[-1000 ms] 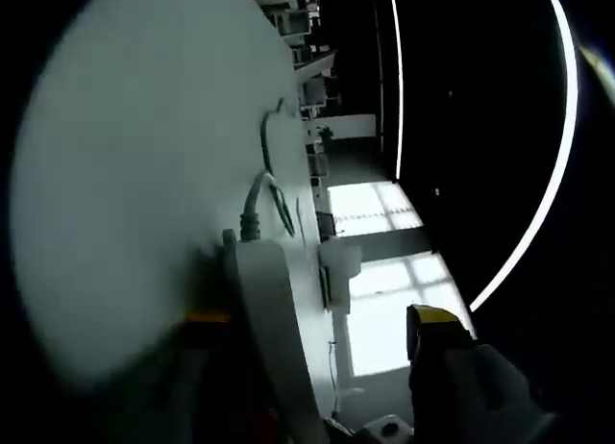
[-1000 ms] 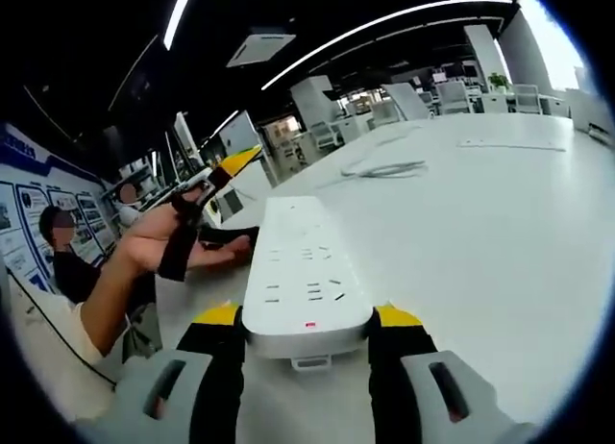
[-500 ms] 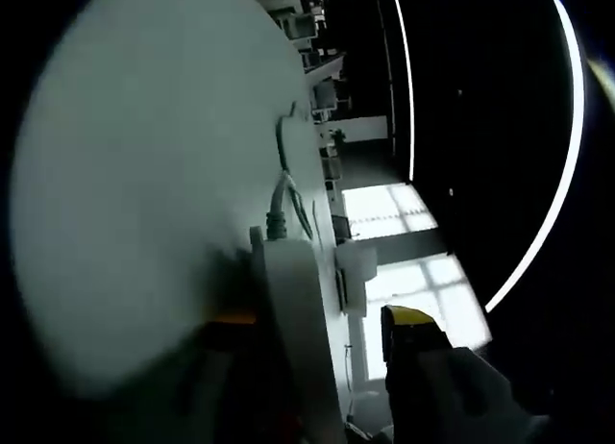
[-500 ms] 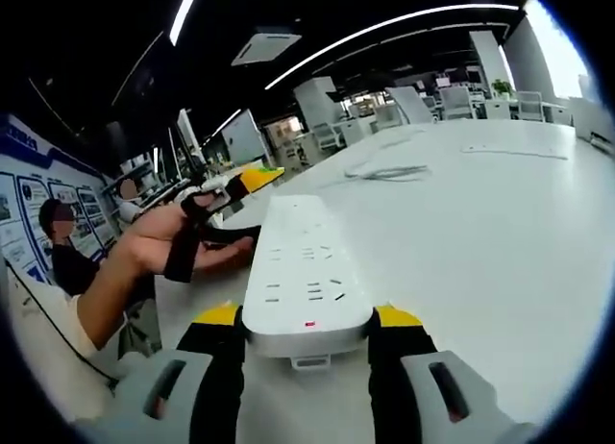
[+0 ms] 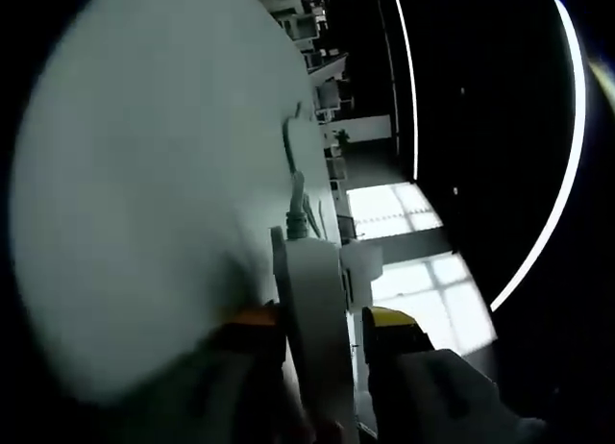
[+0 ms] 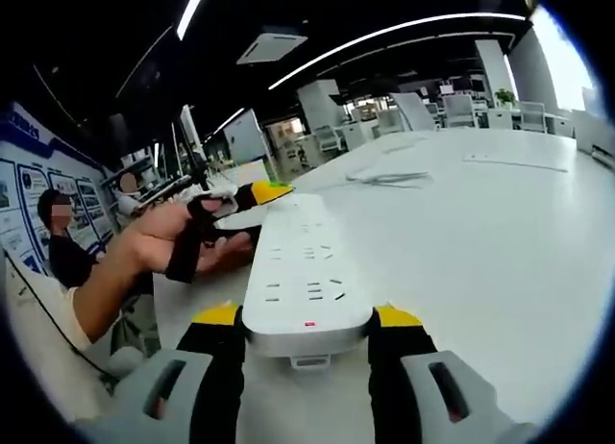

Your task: Pick up the power strip scattered on the table, fix it on the side mounting bracket of the table, and press the switch

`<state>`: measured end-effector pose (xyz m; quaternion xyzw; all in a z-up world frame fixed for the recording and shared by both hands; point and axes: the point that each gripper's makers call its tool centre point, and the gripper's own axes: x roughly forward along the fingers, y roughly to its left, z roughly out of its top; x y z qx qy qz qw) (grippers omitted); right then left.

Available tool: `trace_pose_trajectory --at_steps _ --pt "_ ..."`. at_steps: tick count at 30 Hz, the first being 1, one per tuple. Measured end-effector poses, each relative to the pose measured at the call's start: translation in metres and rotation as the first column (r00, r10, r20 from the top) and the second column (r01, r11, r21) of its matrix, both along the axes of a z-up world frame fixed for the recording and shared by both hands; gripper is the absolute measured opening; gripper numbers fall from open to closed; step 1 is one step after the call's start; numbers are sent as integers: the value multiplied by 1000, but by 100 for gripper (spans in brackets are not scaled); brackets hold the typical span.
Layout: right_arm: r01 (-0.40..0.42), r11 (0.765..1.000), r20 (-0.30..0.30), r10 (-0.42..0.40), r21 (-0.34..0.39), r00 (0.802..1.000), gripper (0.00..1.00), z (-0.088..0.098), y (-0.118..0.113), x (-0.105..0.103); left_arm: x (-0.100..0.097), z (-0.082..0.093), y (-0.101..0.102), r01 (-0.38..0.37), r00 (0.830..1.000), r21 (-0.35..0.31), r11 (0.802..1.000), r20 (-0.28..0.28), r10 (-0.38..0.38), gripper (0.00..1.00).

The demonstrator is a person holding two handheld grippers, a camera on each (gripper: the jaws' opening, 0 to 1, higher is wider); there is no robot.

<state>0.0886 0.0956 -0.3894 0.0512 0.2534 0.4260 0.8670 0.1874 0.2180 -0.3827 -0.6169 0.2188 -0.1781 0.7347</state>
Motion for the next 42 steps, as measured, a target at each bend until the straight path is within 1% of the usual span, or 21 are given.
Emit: trace_pose_trajectory --at_steps 3,5,8,13,16,19,26,30,34,35,39,42 --pt "0 1000 13 0 -7 1000 46 1 0 -1 -2 -2 0 -1 1000 7 1000 -4 1 31" --pt "2 1000 22 -2 -10 1000 46 2 0 -1 -1 -2 0 -1 1000 8 1000 -1 1 31" --pt "2 1000 38 -2 -13 999 46 2 1 -2 -2 -2 1 -7 1000 1 1000 -3 7 30" --pt "-7 999 87 10 -45 996 47 -2 3 -3 -1 -2 4 -21 1000 -29 999 -4 21 28" --pt "-11 998 97 17 -64 995 47 -8 3 -4 -2 -2 3 -23 1000 -21 1000 0 23 27" --pt "-11 998 102 17 -66 995 47 -11 2 -5 -2 -1 4 -20 1000 -13 1000 2 20 27" --pt "-9 997 122 18 -71 992 47 -10 2 -4 0 0 6 -25 1000 -17 1000 12 25 27" --pt "-13 998 135 22 -64 991 47 -10 4 -3 -3 1 7 -37 999 -20 999 23 37 26" --pt "-13 997 143 24 -78 989 47 -10 5 -2 -2 2 8 -33 999 -29 999 26 33 26" --pt "-15 997 151 27 -79 988 47 -10 6 -2 2 2 11 -32 999 -32 999 25 33 26" --pt "-32 997 182 44 -69 982 47 -5 9 -4 8 3 15 -38 999 -36 999 30 39 26" --pt "-37 999 195 42 -29 980 49 3 9 -3 7 3 15 -32 999 -36 999 36 33 26"
